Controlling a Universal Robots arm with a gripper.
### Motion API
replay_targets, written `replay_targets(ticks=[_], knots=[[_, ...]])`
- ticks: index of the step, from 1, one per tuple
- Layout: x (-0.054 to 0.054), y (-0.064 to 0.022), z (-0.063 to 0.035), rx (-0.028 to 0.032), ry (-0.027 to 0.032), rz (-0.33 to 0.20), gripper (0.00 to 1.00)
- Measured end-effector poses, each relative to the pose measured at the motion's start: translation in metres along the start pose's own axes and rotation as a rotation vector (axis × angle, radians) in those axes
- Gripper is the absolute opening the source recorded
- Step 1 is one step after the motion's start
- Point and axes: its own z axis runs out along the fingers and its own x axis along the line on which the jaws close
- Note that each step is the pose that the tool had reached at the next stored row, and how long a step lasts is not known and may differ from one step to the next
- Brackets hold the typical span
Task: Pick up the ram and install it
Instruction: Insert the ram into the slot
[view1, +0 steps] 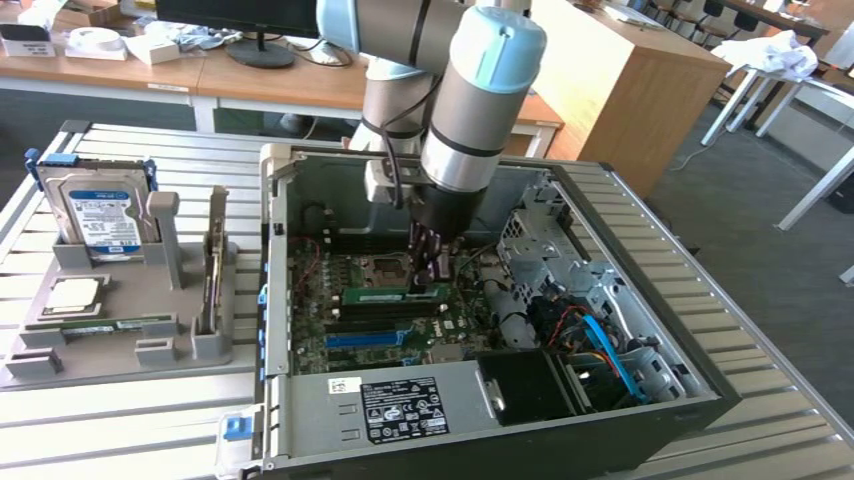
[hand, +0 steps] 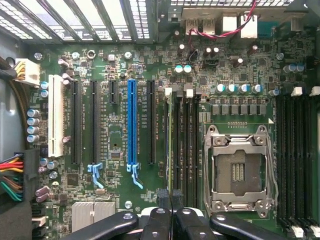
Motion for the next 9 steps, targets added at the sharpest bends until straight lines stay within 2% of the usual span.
replay_targets(ticks=[9], knots=[[0.0000,-0.0001,0.0048,0.0000,-0.0001,0.000,0.11]])
